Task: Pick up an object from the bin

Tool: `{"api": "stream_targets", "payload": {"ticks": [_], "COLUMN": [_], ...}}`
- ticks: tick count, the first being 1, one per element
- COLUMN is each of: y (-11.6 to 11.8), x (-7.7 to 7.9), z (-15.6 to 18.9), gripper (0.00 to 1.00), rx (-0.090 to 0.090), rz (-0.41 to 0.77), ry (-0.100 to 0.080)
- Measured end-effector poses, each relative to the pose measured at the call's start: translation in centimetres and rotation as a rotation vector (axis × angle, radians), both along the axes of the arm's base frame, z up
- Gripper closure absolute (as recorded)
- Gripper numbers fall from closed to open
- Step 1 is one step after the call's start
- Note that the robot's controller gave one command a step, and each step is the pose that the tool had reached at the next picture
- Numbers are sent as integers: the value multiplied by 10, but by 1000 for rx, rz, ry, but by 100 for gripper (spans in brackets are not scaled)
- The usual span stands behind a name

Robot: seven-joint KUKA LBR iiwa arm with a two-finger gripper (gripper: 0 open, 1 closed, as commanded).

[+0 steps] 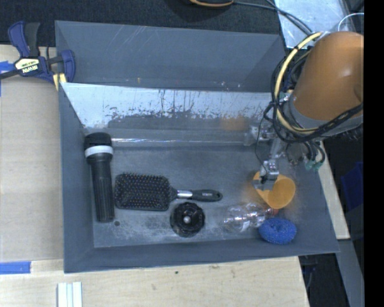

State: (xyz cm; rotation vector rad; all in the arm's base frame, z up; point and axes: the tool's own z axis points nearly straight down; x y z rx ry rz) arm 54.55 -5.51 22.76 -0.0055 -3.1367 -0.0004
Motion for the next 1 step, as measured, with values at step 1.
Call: {"api": "stream_targets", "payload": {"ticks": [1], "y": [0], "x": [2], "z": [5], "gripper": [0], "rx": [-1], "rz": [2], "ry": [-9]}}
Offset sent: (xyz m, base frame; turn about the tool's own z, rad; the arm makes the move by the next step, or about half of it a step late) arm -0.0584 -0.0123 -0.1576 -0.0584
